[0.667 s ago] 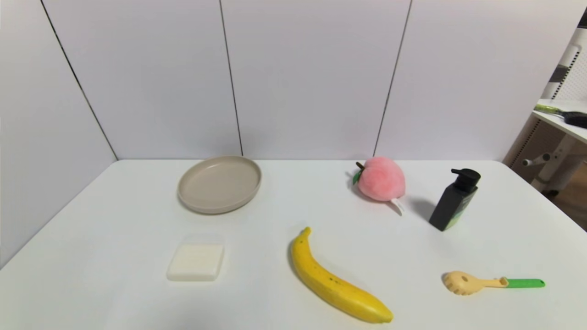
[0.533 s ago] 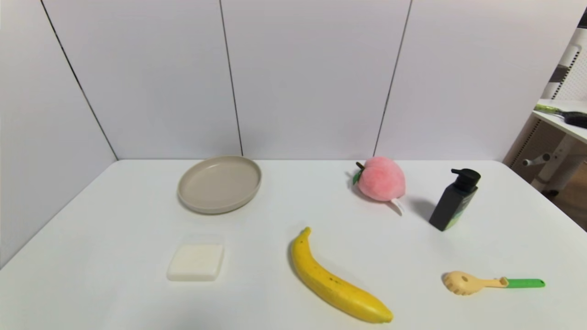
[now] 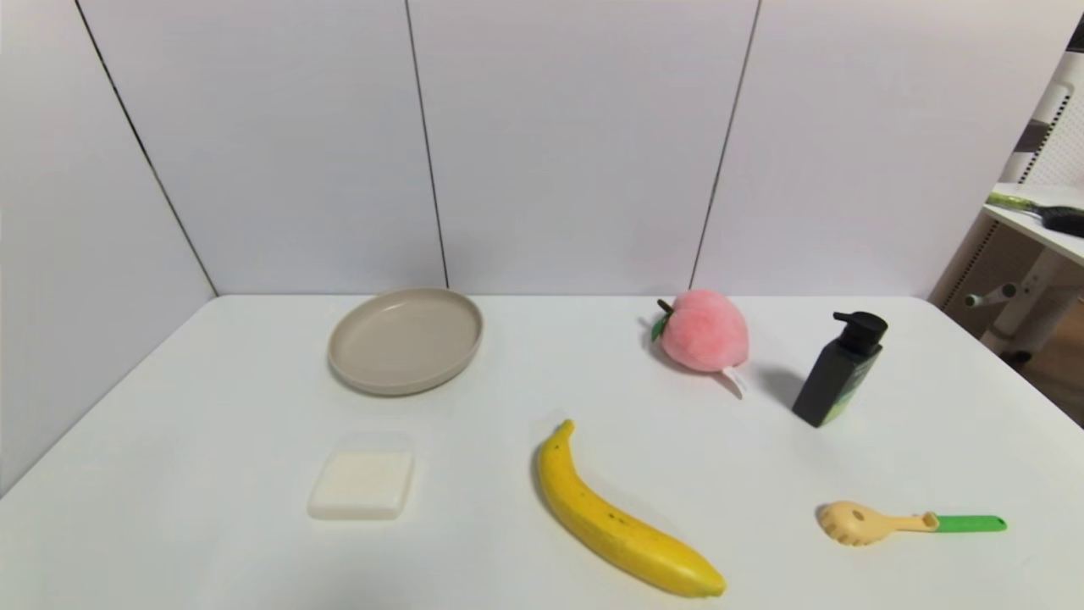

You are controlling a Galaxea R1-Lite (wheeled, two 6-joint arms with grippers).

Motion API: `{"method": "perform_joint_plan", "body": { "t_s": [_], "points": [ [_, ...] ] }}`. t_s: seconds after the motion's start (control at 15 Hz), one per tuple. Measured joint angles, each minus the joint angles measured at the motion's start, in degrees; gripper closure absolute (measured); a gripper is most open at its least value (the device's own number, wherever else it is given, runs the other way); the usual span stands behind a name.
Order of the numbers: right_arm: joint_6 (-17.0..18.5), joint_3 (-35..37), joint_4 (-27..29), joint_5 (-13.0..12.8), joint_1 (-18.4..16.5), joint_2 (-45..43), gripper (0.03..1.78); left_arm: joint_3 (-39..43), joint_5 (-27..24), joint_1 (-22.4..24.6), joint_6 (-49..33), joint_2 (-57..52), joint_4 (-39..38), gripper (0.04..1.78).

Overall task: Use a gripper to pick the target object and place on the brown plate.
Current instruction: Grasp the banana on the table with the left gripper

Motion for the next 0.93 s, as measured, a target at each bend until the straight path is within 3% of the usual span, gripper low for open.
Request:
{"method": "perform_joint_plan", "body": {
  "t_s": [0.53,0.8,0.93],
  "points": [
    [0.00,0.02,-0.02,-0.02,-0.02,0.00,0.11,0.00,0.07,0.04,1.58,2.01,-0.72,0.13],
    [0.02,0.02,-0.02,-0.02,-0.02,0.00,0.11,-0.99,-0.17,-0.73,4.29,12.86,-9.35,0.13],
    [0.02,0.02,-0.02,-0.02,-0.02,0.00,0.11,-5.80,-1.02,-2.83,6.39,19.90,-15.02,0.13]
  ]
}}
